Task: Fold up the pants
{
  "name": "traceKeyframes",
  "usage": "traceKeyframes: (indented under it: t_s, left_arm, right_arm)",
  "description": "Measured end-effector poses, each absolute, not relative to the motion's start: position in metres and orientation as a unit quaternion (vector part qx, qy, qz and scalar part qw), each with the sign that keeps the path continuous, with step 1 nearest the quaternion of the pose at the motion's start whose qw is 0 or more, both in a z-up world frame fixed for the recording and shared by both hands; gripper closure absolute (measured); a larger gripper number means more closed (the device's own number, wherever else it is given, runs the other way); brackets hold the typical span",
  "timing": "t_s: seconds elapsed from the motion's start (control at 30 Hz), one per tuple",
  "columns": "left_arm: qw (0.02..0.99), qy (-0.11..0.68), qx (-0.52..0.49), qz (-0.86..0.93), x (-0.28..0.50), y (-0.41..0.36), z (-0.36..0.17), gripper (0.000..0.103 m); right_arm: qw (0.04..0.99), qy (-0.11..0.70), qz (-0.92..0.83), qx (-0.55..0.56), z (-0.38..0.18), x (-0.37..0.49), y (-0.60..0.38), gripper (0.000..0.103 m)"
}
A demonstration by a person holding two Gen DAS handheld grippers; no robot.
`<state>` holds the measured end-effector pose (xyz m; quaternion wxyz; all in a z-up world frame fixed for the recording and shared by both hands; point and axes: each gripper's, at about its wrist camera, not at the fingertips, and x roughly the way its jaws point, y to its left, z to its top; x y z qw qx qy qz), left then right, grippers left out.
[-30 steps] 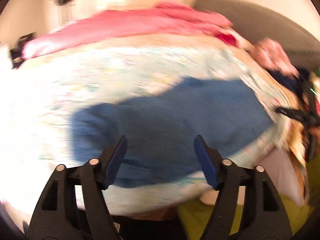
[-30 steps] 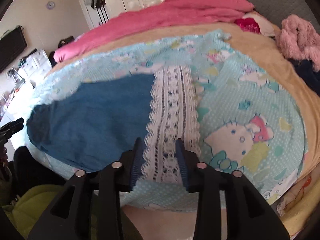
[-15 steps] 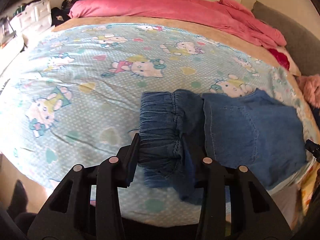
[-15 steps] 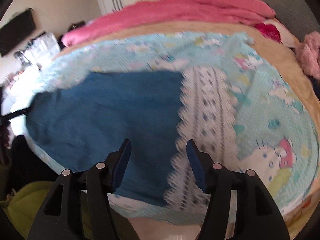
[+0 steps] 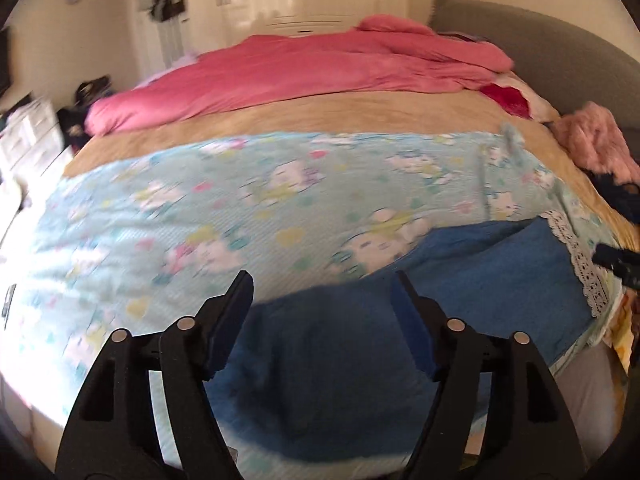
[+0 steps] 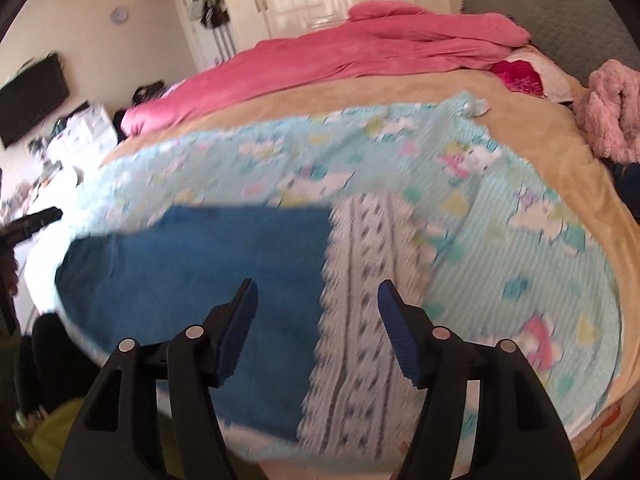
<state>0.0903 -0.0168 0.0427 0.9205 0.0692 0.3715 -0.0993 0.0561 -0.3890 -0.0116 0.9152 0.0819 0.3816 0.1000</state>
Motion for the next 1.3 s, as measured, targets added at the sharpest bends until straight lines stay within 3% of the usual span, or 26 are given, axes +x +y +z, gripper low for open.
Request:
traceKeyframes:
  t_s: [0.43, 0.5, 0.53, 0.57, 0.6, 0.7, 0.83, 0.97, 1.03, 1.13, 1.2, 1.27, 1.3]
  left_arm:
    - [0.848, 0.48, 0.061, -0.218, 0.201, -0.115, -0.05, 0.038]
    - [0.837, 0.495, 0.052, -0.226, 0.208, -0.119, -0.062, 0.05]
    - [0.831, 0.5, 0.039, -0.241, 0.208, -0.12, -0.066, 0.081]
    - [0.824, 0.501, 0.022, -0.264, 0.207, -0.121, -0.065, 0.1]
    - [0.824, 0.498, 0.018, -0.271, 0.205, -0.12, -0.062, 0.1]
    - [0.843, 0.465, 0.015, -0.271, 0.2, -0.118, -0.044, 0.101]
    - [0.854, 0.451, 0.017, -0.258, 0.209, -0.115, -0.044, 0.101]
    - [0.851, 0.473, 0.035, -0.227, 0.216, -0.123, -0.071, 0.094]
    - [0.857, 0.462, 0.039, -0.224, 0.216, -0.121, -0.071, 0.091]
    - [0.868, 0.451, 0.055, -0.2, 0.211, -0.114, -0.06, 0.063]
    - [0.878, 0.437, 0.061, -0.187, 0.203, -0.105, -0.048, 0.058]
    - [0.891, 0.417, 0.063, -0.169, 0.189, -0.092, -0.033, 0.036]
    - [0.897, 0.408, 0.067, -0.159, 0.181, -0.085, -0.027, 0.031]
  right_arm:
    - [0.904, 0.41, 0.071, 0.099, -0.025, 0.144, -0.428, 0.042]
    - [0.898, 0.421, 0.073, 0.103, -0.034, 0.152, -0.43, 0.042]
    - [0.893, 0.431, 0.074, 0.105, -0.04, 0.156, -0.432, 0.042]
    - [0.89, 0.436, 0.08, 0.107, -0.046, 0.159, -0.432, 0.042]
    - [0.887, 0.441, 0.085, 0.11, -0.049, 0.159, -0.432, 0.042]
    - [0.878, 0.449, 0.115, 0.117, -0.057, 0.157, -0.428, 0.086]
    - [0.896, 0.414, 0.1, 0.127, -0.049, 0.149, -0.431, 0.088]
    - [0.892, 0.436, 0.074, 0.089, -0.062, 0.158, -0.423, 0.086]
    - [0.891, 0.441, 0.066, 0.081, -0.066, 0.16, -0.422, 0.077]
    - [0.9, 0.427, 0.041, 0.07, -0.055, 0.151, -0.426, 0.062]
    - [0.909, 0.41, 0.032, 0.068, -0.044, 0.14, -0.429, 0.056]
    - [0.919, 0.389, 0.02, 0.056, -0.03, 0.123, -0.429, 0.046]
    - [0.924, 0.38, 0.02, 0.05, -0.024, 0.113, -0.428, 0.044]
